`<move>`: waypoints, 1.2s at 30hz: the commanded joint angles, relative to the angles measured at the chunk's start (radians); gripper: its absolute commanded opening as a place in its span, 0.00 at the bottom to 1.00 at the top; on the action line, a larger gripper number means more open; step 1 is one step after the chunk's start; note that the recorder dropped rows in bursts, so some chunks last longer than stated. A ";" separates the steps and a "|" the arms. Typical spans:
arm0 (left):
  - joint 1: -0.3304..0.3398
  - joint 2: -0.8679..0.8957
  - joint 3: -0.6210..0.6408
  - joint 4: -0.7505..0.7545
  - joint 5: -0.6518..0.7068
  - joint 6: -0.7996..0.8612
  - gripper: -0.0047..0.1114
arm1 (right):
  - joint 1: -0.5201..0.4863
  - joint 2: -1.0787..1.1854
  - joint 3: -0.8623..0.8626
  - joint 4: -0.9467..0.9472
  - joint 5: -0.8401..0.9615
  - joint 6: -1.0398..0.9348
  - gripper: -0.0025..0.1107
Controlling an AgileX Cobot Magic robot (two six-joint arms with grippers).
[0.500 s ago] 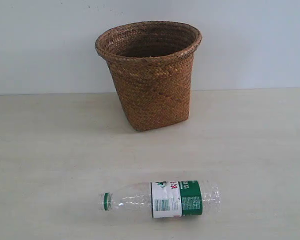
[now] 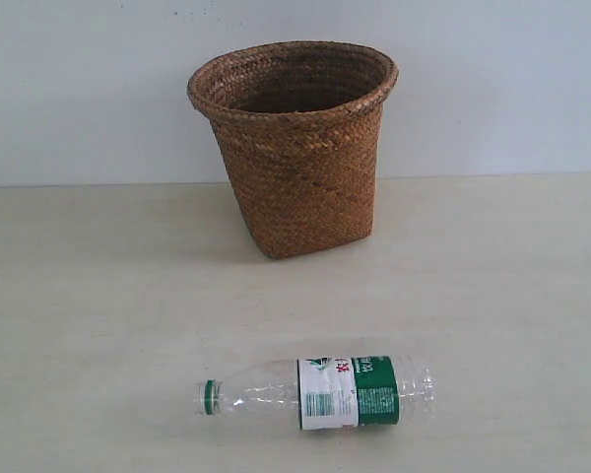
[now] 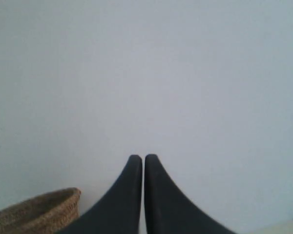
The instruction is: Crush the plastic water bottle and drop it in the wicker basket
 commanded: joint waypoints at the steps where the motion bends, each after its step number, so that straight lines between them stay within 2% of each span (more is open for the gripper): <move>1: 0.001 0.108 -0.089 0.112 -0.053 -0.122 0.08 | -0.003 0.051 -0.118 -0.027 0.016 0.002 0.02; 7: 0.001 0.357 -0.253 0.113 -0.071 -0.121 0.08 | -0.003 0.210 -0.258 -0.027 0.016 -0.002 0.02; 11: 0.001 0.555 -0.378 0.178 -0.071 -0.126 0.08 | -0.003 0.385 -0.355 -0.027 0.016 -0.055 0.02; 17: 0.001 0.745 -0.465 0.213 -0.046 -0.129 0.08 | -0.003 0.629 -0.478 -0.099 0.025 -0.065 0.02; 19: 0.001 0.820 -0.509 0.292 0.043 -0.116 0.08 | -0.003 0.723 -0.541 -0.165 0.093 -0.065 0.02; 21: 0.001 0.919 -0.586 0.407 0.226 -0.116 0.08 | -0.003 0.845 -0.637 -0.292 0.256 -0.079 0.02; 25: 0.001 1.009 -0.677 0.583 0.532 -0.111 0.08 | -0.003 1.001 -0.745 -0.311 0.515 -0.182 0.02; 27: 0.001 1.039 -0.696 0.584 0.607 -0.075 0.08 | -0.003 1.043 -0.770 -0.305 0.582 -0.218 0.02; 30: -0.008 1.100 -0.702 0.545 0.728 0.095 0.08 | -0.003 1.130 -0.799 -0.208 0.692 -0.350 0.02; 33: -0.073 1.185 -0.709 0.423 0.796 0.280 0.08 | 0.052 1.226 -0.858 0.027 0.848 -0.644 0.02; 36: -0.127 1.247 -0.761 0.312 0.911 0.446 0.08 | 0.108 1.289 -0.889 0.099 0.940 -0.765 0.02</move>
